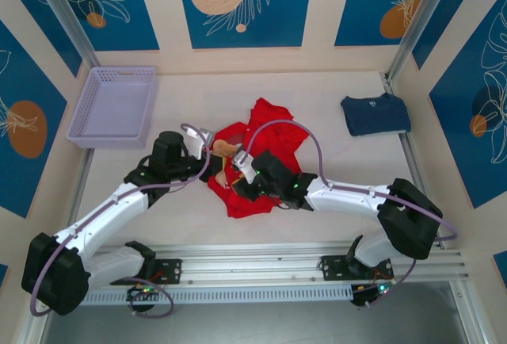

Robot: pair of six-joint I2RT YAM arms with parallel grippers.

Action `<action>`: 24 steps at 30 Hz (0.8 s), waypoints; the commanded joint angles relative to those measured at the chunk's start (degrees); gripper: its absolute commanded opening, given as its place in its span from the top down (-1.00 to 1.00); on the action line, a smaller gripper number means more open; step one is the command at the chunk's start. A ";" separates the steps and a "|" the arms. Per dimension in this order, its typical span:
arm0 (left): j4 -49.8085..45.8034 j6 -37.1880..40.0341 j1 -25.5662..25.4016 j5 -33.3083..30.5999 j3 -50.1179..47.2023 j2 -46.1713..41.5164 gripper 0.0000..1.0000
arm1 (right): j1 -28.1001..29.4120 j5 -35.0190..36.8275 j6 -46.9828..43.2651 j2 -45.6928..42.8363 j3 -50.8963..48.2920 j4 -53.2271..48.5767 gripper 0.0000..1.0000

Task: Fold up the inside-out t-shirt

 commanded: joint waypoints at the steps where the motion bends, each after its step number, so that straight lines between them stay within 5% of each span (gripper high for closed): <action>1: -0.01 1.51 -0.40 1.09 0.32 0.08 1.00 | -0.11 -0.04 -0.44 -2.57 0.21 -0.20 0.50; 12: 0.02 1.56 -0.45 1.14 0.26 0.12 1.00 | -1.59 -2.08 0.18 -4.29 -1.15 -0.36 0.51; 24: -2.38 3.20 -1.13 -3.83 -1.54 1.71 0.95 | -6.84 -8.63 5.30 -13.57 -0.88 -4.57 0.98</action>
